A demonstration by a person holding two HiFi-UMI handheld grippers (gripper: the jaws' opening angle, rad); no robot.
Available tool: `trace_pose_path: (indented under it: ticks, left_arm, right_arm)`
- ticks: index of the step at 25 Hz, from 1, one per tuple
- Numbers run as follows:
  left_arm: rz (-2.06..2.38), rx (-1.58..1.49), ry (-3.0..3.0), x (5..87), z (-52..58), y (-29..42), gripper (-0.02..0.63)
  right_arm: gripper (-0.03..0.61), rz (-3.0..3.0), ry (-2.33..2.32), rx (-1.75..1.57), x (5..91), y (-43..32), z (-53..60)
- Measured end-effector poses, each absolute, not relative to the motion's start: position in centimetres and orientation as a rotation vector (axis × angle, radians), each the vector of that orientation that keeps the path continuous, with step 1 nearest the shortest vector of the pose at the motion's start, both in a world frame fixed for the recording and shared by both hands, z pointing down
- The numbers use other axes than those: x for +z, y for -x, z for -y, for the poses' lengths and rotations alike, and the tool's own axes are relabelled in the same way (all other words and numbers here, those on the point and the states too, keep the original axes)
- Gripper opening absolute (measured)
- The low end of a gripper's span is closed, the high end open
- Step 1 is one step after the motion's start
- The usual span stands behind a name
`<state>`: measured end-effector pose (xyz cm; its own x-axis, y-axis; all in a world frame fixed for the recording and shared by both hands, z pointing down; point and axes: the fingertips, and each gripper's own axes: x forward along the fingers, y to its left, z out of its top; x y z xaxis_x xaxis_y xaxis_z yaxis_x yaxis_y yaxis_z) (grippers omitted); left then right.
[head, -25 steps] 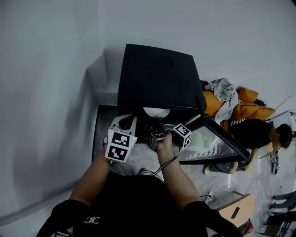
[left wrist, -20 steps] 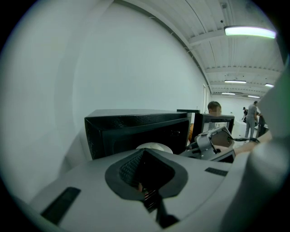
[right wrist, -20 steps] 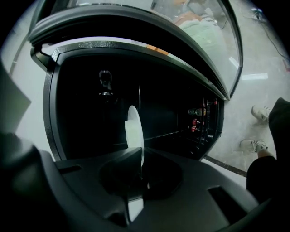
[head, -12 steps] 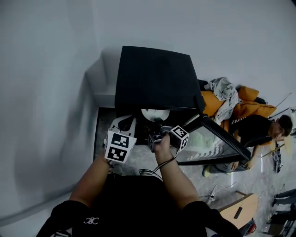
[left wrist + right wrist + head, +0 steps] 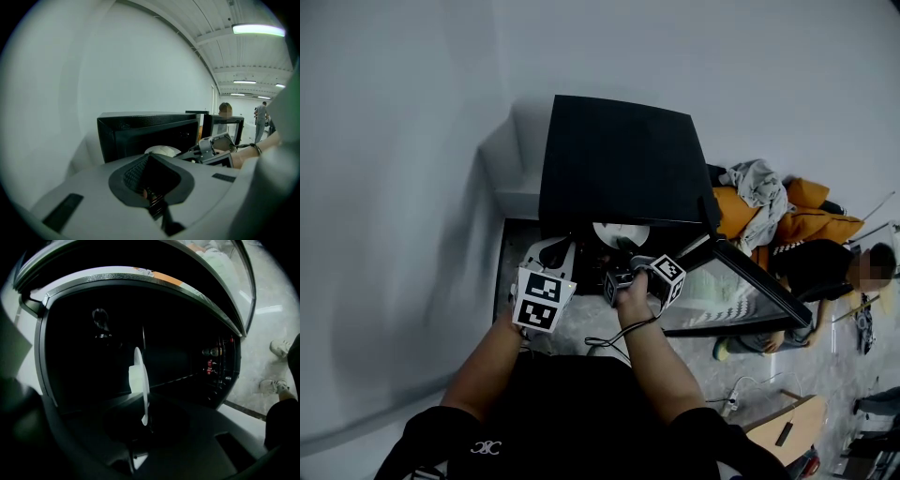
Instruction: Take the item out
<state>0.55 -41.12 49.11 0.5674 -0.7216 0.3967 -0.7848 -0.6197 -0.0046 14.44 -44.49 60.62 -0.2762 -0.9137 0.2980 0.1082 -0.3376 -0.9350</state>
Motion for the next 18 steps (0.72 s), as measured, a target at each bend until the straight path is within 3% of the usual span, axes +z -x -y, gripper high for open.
trace_pose_path:
  ticks: [18]
  left_arm:
    - [1.276,0.51,-2.631,48.4,40.4,-0.1,-0.002]
  right_arm:
    - [0.028,-1.308,1.237,-1.62,58.5,-16.3,36.9]
